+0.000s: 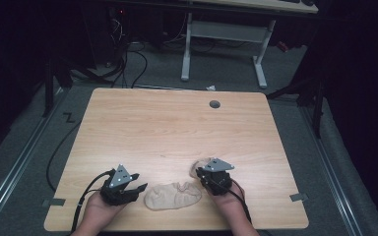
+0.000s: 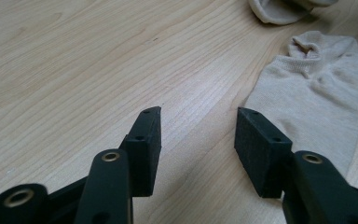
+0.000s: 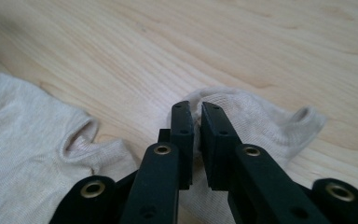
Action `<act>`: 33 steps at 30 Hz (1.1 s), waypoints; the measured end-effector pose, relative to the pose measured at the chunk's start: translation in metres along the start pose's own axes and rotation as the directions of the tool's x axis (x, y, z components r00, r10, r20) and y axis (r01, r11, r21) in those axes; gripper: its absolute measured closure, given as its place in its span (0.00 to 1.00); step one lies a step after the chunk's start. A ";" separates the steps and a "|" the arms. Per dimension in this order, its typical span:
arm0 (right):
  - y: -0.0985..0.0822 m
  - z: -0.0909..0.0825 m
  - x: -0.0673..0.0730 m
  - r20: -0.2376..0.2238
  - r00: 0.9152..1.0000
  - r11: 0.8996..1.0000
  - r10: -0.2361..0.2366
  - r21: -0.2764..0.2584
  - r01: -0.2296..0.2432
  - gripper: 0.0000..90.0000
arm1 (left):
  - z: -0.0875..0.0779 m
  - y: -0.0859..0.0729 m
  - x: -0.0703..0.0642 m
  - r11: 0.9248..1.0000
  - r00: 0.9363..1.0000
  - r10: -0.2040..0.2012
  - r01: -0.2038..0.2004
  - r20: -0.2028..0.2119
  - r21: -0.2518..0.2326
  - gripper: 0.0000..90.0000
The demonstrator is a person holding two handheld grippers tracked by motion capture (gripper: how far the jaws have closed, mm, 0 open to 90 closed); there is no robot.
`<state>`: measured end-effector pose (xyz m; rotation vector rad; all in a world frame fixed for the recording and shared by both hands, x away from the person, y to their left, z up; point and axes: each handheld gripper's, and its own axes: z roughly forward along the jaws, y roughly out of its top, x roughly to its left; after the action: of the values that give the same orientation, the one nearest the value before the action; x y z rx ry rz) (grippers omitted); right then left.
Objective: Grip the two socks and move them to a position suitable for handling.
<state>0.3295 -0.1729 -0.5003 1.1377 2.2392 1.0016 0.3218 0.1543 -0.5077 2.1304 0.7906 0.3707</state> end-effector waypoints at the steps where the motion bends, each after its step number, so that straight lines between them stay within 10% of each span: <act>1: 0.000 0.000 0.000 0.000 1.000 1.000 0.000 0.000 0.000 0.93 | 0.000 0.000 0.000 1.000 1.000 0.000 0.000 0.000 0.000 0.57; 12: -0.013 -0.026 -0.033 0.053 0.992 0.992 0.113 -0.069 -0.109 0.91 | 0.000 0.001 -0.002 1.000 1.000 0.001 -0.001 0.001 -0.005 0.57; 33: -0.052 -0.052 -0.077 0.179 0.956 0.972 0.234 -0.035 -0.231 0.83 | 0.010 0.001 -0.016 0.998 0.998 0.048 -0.050 0.042 0.042 0.57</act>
<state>0.3131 -0.2781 -0.5016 1.4514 1.9855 0.9569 0.3156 0.1376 -0.5131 2.1936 0.7298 0.3369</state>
